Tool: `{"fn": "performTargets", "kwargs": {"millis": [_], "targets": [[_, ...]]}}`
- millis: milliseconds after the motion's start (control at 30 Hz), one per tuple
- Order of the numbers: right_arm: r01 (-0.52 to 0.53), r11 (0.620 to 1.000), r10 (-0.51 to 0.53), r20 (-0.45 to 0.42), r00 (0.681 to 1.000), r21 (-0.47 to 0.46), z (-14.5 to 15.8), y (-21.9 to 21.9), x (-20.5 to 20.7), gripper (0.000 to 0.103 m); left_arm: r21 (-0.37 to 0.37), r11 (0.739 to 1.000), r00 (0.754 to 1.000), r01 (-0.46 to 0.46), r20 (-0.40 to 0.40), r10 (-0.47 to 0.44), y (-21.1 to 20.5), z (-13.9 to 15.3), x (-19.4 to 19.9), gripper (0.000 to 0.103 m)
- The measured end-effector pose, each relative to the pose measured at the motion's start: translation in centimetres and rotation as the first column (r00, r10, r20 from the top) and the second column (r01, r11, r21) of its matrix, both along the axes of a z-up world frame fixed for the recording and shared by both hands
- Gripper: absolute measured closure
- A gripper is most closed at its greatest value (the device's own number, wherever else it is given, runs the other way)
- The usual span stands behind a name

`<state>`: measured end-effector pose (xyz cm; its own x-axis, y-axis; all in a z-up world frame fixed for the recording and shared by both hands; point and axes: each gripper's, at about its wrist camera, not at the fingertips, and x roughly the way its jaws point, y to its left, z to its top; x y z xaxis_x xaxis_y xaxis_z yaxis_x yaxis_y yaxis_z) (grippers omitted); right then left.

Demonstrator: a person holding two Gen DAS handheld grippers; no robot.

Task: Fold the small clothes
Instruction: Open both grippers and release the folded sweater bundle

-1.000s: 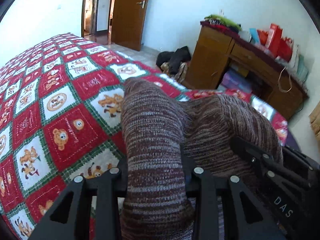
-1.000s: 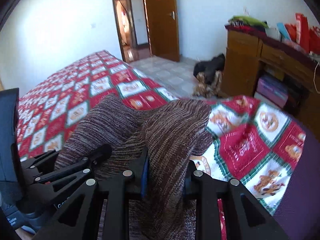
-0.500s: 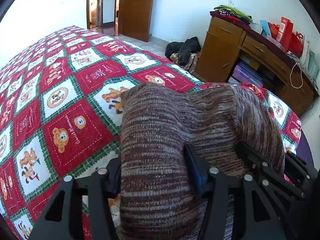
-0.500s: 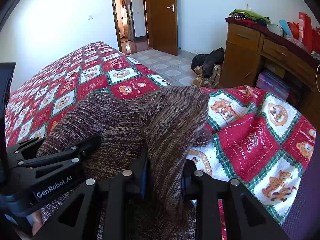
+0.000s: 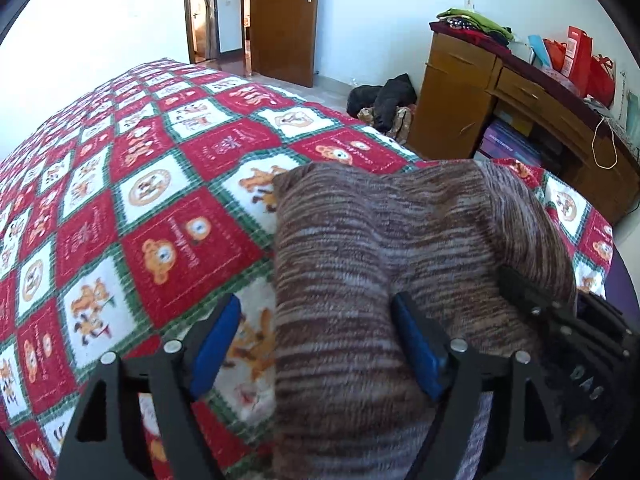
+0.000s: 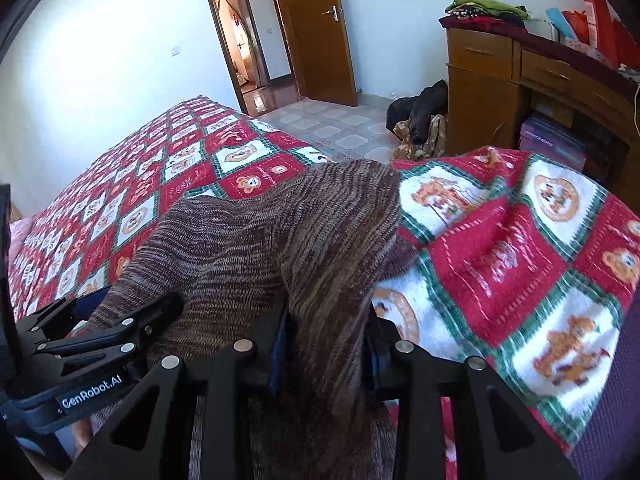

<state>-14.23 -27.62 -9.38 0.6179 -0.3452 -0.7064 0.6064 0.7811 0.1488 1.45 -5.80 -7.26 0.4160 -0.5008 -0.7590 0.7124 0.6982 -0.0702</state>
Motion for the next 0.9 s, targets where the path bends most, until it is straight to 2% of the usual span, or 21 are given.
{"fn": "performTargets", "kwargs": {"millis": [133,233,300,400,467,500,567,600,667,700,767,833,900], "targets": [[0.03,1.0,-0.03,0.013,0.999,-0.004,0.8,0.9,-2.9,0.066,-0.001,1.0,0.999,0.012,0.036,-0.012,1.2,0.6,-1.0,0.018],[0.113,0.991,-0.111,0.023,0.994,-0.078,2.2,2.6,-5.6,0.066,0.0,1.0,0.998,0.022,0.052,-0.022,1.8,1.0,-1.5,0.018],[0.111,0.989,-0.106,0.049,0.993,-0.098,2.9,4.0,-6.4,0.066,-0.003,1.0,0.998,0.023,0.056,-0.023,2.2,1.2,-1.7,0.018],[0.055,0.988,-0.045,0.071,0.996,-0.146,4.0,5.3,-5.4,0.066,-0.004,1.0,0.998,0.021,0.052,-0.021,2.6,0.9,-1.9,0.016],[0.015,0.988,-0.005,0.066,0.998,-0.151,4.5,5.1,-4.1,0.07,-0.015,1.0,0.999,0.01,0.038,-0.009,3.2,0.6,-2.1,0.015],[-0.001,0.99,0.01,0.068,0.998,-0.14,4.8,4.4,-3.1,0.077,-0.03,1.0,1.0,-0.001,0.026,0.002,3.7,0.5,-2.0,0.012],[-0.027,0.993,0.033,0.051,0.998,-0.118,4.8,3.2,-1.3,0.078,-0.059,0.997,0.999,-0.04,0.0,0.04,4.8,0.2,-1.8,0.004],[-0.06,0.994,0.063,0.033,0.997,-0.095,4.4,2.2,0.2,0.078,-0.068,0.996,0.998,-0.061,-0.017,0.06,5.2,0.0,-1.6,0.0],[-0.071,0.994,0.071,0.007,0.997,-0.084,3.4,1.1,1.6,0.078,-0.095,0.99,0.991,-0.104,-0.093,0.095,6.5,-1.0,-1.0,0.0],[-0.072,0.995,0.07,-0.037,0.997,-0.069,2.3,0.2,2.5,0.078,-0.1,0.988,0.985,-0.122,-0.131,0.108,7.0,-1.6,-0.8,0.0],[-0.054,0.998,0.051,-0.073,0.996,-0.038,0.7,-1.0,2.8,0.078,-0.133,0.982,0.976,-0.133,-0.187,0.107,7.9,-2.6,-0.5,0.0],[-0.049,0.999,0.048,-0.031,0.998,-0.021,0.4,-1.5,2.3,0.078,-0.14,0.981,0.976,-0.133,-0.19,0.105,7.8,-2.7,-0.5,0.0],[-0.031,0.999,0.031,-0.029,0.999,-0.015,0.4,-1.5,2.0,0.077,-0.113,0.985,0.981,-0.128,-0.161,0.109,7.3,-2.3,-0.8,0.0]]}}
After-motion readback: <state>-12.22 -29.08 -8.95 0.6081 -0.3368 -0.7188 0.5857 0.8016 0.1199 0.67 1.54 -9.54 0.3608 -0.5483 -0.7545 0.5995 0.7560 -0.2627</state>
